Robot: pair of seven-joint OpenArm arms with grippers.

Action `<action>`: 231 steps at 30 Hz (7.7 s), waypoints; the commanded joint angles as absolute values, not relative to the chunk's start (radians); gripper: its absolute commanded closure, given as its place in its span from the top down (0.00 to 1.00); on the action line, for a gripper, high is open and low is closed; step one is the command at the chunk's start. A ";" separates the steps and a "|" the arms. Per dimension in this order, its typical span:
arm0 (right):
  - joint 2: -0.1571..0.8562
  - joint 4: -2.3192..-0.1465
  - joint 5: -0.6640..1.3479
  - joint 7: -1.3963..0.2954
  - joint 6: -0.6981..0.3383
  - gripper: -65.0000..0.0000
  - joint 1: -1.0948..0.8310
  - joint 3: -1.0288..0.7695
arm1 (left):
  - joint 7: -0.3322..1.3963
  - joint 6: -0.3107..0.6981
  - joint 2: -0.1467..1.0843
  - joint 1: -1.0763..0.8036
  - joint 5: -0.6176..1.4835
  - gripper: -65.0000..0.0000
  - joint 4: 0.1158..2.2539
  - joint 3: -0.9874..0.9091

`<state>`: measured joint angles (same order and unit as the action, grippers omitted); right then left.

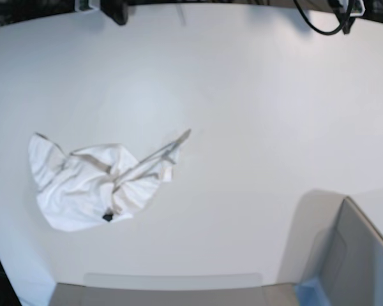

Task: Layout the t-shirt on the table in an organized manner, then fold the t-shirt properly
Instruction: 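Lower both grippers toward the crumpled white t-shirt, then grasp a t-shirt edge with the left gripper and drag it outward, then grasp the t-shirt fabric with the right gripper beside the bunched cloth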

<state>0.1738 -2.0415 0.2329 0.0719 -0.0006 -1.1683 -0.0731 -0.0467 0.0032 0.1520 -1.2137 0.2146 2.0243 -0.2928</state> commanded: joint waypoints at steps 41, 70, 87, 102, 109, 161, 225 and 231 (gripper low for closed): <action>0.312 -2.060 0.239 0.091 -0.015 0.21 -0.878 0.065 | 0.033 0.001 0.228 -0.783 0.209 0.00 2.038 0.025; 0.222 -2.051 0.441 -0.085 -0.015 0.27 -0.771 -0.262 | 0.473 -0.008 0.206 -0.317 0.211 0.39 1.979 0.464; 0.265 -2.054 0.549 -0.249 -0.015 0.27 -0.799 -0.380 | 0.544 -0.008 0.133 -0.082 0.211 0.44 1.765 0.515; 0.262 -2.054 0.550 -0.254 -0.015 0.27 -0.799 -0.377 | 0.613 -0.005 0.133 0.035 0.209 0.44 1.659 0.555; 0.257 -2.054 0.550 -0.255 -0.015 0.27 -0.794 -0.375 | 0.613 -0.004 0.133 0.064 0.214 0.44 1.644 0.564; 0.203 -2.057 0.545 -0.248 -0.015 0.27 -0.782 -0.380 | 0.611 -0.007 0.087 0.119 0.214 0.00 1.712 0.367; 0.186 -1.771 0.866 -0.628 -0.013 0.47 -0.252 -0.432 | 0.611 -0.004 0.240 -0.278 0.209 0.00 2.003 0.189; 0.189 -1.738 0.883 -0.671 -0.015 0.47 -0.188 -0.430 | 0.611 -0.004 0.240 -0.285 0.209 0.00 2.003 0.189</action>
<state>0.1768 -1.7237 0.8677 -0.6895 -0.0002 -0.2020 -0.4282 0.6319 -0.0032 0.2356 -0.2909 0.2111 1.9850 0.1944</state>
